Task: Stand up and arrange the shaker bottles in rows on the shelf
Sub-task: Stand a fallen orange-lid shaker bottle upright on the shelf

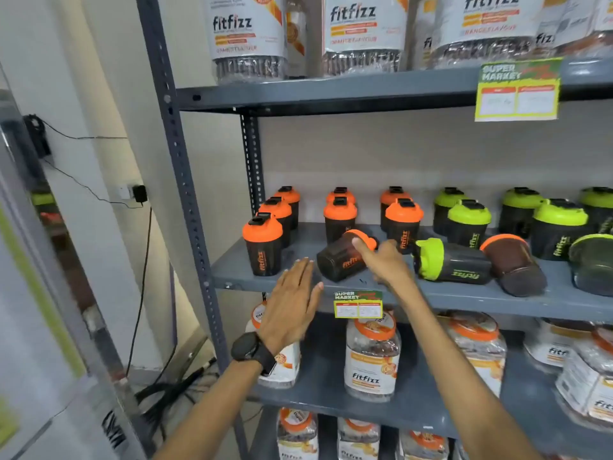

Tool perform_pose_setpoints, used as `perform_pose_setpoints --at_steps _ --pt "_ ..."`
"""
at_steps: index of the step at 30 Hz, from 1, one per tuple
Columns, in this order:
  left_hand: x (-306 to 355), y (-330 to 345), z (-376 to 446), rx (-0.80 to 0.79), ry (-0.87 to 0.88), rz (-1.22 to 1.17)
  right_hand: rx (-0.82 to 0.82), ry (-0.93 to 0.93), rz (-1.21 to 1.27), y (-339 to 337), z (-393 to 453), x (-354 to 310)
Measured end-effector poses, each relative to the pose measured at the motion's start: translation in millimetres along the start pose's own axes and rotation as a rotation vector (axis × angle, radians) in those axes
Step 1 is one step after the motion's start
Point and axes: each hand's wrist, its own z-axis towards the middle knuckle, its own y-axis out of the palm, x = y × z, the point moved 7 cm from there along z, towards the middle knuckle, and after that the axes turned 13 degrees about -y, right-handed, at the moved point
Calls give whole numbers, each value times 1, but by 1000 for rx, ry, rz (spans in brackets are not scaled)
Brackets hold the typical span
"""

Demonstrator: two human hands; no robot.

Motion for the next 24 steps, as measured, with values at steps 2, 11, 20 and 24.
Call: perform_pose_setpoints --at_steps 2,11,20,24 --pt "-9 7 12 -35 12 66 -8 90 3 8 11 2" --pt "-30 24 24 -79 88 181 11 244 254 34 33 19" --pt "-34 30 28 -50 87 170 314 45 259 13 24 7" --pt "-35 31 27 -14 83 170 489 -170 49 9 14 -30"
